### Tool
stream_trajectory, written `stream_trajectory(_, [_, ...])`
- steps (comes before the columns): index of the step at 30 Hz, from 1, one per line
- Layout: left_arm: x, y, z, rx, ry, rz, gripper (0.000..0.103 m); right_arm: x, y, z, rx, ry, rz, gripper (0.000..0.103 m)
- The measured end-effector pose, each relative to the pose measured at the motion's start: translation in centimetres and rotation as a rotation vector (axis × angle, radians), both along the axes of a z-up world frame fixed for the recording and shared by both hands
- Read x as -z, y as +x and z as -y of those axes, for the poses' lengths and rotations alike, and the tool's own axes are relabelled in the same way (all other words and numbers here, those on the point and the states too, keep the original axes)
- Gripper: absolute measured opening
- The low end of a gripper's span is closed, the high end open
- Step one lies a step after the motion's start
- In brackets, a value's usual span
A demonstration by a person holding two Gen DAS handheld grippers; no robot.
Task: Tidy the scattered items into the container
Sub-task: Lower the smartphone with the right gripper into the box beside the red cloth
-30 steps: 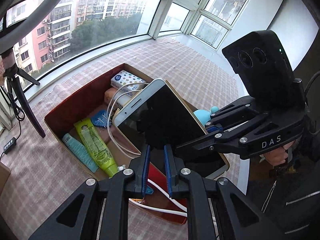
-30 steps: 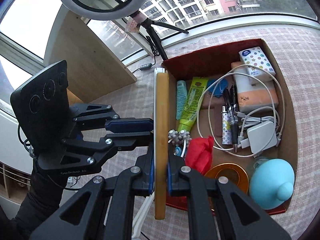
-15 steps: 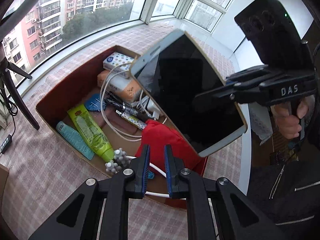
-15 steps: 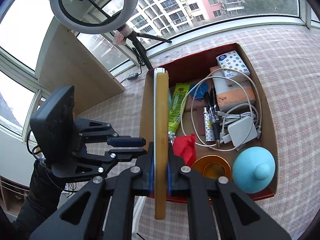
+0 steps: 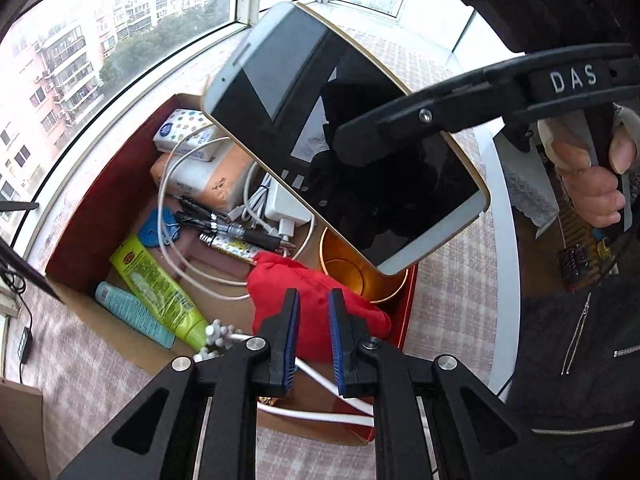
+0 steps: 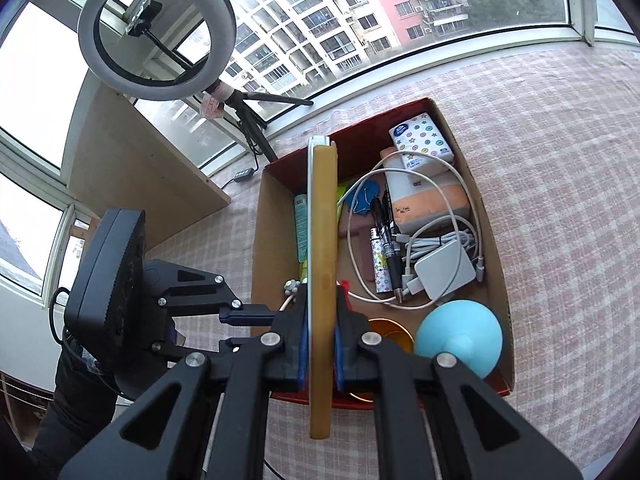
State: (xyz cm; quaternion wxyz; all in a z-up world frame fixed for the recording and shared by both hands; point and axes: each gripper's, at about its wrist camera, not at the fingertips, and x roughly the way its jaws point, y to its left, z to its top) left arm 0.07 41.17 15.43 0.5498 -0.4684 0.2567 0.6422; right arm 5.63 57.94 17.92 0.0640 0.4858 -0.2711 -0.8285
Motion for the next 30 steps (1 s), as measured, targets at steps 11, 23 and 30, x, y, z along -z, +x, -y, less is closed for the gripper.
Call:
stream_trajectory(11, [4.9, -5.9, -0.4, -0.119, -0.063, 0.037, 0.013, -0.6, -0.3, -0.8, 0.016, -0.007, -0.033, 0.009])
stream_trajectory(23, [5.0, -5.3, 0.6, -0.098, -0.072, 0.025, 0.013, 0.0, -1.8, -0.7, 0.012, -0.014, -0.03, 0.009])
stream_trajectory(30, [0.7, -5.7, 4.5, -0.157, 0.007, -0.017, 0.013, -0.1, -2.9, 2.5, -0.055, 0.021, -0.021, 0.009])
